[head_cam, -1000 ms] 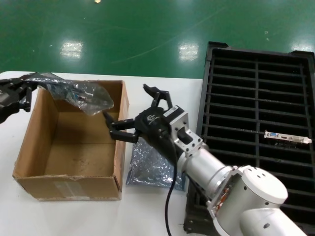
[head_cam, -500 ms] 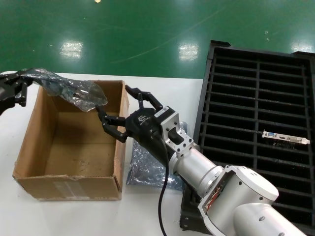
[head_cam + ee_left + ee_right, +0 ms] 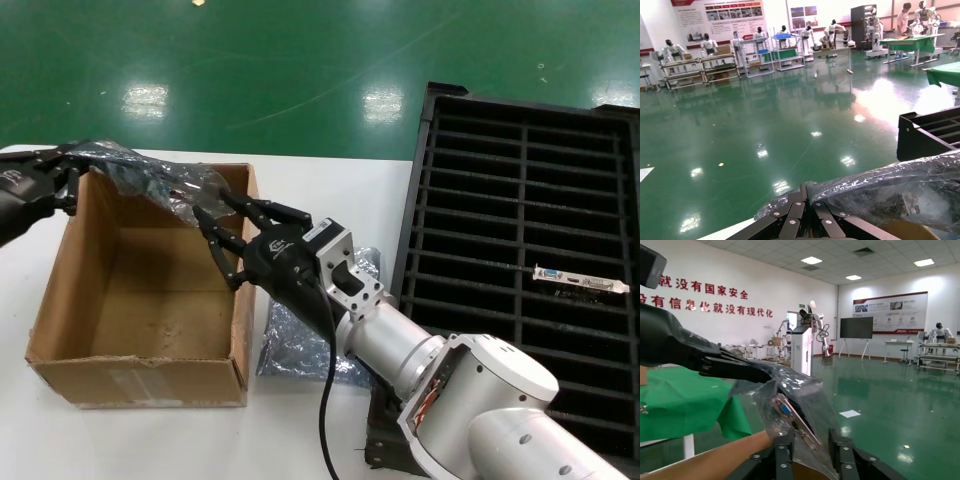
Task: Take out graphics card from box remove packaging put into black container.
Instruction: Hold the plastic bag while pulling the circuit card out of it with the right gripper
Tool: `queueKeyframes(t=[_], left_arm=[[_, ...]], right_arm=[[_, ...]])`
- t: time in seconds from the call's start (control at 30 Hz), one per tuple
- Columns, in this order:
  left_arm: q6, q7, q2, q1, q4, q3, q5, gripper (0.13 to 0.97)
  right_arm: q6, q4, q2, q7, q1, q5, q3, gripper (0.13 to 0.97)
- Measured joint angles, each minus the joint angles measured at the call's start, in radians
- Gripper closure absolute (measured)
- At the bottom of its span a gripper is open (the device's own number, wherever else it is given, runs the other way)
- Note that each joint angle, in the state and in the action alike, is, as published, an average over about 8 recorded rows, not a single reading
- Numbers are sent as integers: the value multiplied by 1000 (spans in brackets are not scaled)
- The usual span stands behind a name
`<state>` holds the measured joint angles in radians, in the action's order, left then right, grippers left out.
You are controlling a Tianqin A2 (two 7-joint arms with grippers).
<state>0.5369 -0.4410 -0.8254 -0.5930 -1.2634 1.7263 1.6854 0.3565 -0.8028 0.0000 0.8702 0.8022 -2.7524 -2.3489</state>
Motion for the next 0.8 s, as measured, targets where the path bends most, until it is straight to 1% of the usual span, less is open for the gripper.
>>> queueKeyframes(t=[0.03, 0.3, 0.6, 0.8], left_arm=[[1, 0, 2, -2, -1, 3, -1, 958], [1, -13, 15, -1, -30, 23, -10, 958], [9, -1, 22, 16, -69, 31, -7, 958], [14, 0, 25, 21, -79, 28, 6, 958]], right_arm=[[1, 1, 0, -2, 1, 0, -3, 734], [10, 9, 0, -16, 7, 0, -16, 875], [17, 22, 0, -16, 11, 0, -13, 949], [19, 34, 0, -17, 20, 0, -26, 951]])
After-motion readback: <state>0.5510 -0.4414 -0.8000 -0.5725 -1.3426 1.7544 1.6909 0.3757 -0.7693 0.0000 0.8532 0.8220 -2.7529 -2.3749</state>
